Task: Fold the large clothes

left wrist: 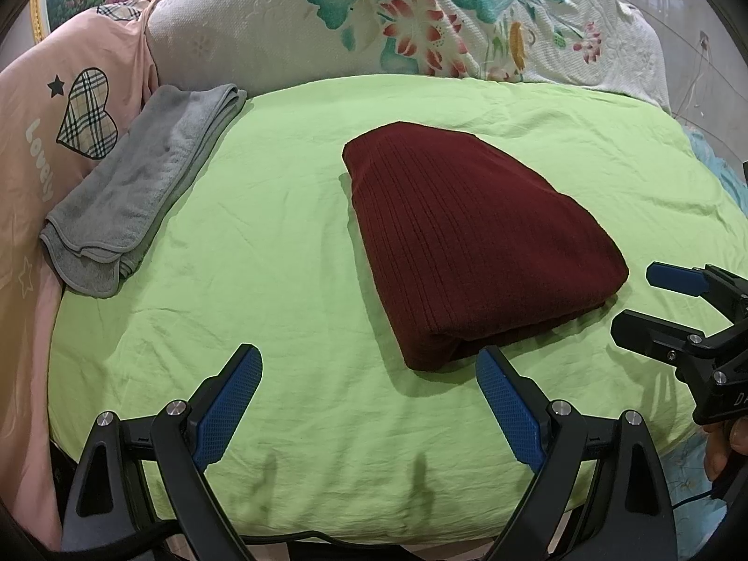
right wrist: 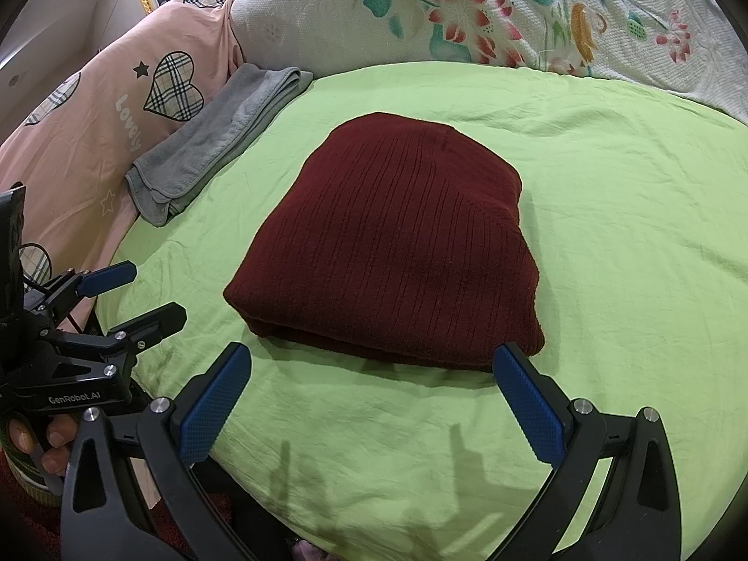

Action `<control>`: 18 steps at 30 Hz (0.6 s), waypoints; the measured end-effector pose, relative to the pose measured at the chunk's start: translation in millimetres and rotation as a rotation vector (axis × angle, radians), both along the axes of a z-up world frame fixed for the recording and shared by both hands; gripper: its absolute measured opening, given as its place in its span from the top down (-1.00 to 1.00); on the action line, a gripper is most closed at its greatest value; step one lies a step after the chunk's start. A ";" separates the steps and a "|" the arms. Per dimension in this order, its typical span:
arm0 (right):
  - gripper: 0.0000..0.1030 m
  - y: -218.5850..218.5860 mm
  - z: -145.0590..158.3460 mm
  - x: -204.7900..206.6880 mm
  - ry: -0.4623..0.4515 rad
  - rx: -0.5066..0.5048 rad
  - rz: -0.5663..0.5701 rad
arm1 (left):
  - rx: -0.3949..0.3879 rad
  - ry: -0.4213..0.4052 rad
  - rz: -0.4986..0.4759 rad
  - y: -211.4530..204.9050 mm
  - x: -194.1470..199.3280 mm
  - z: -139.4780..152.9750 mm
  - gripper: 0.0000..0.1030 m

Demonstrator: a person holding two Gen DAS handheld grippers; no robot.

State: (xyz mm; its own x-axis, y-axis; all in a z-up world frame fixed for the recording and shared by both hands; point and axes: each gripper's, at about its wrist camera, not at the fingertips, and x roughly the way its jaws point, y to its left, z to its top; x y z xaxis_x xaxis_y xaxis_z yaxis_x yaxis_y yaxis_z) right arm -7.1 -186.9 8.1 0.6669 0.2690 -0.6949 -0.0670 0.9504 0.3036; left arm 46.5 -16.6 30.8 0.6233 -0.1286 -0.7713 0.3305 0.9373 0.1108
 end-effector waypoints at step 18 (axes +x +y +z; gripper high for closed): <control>-1.00 1.3 5.8 1.2 -0.011 0.004 0.011 | 0.004 -0.002 -0.006 -1.8 0.5 1.2 -0.81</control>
State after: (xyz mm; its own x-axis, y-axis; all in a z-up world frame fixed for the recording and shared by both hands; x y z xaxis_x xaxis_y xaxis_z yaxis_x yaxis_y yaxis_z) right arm -5.9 -185.5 13.8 0.6712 0.2790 -0.6867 -0.0807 0.9484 0.3066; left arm 47.0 -18.4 32.0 0.6237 -0.1299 -0.7708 0.3363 0.9347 0.1146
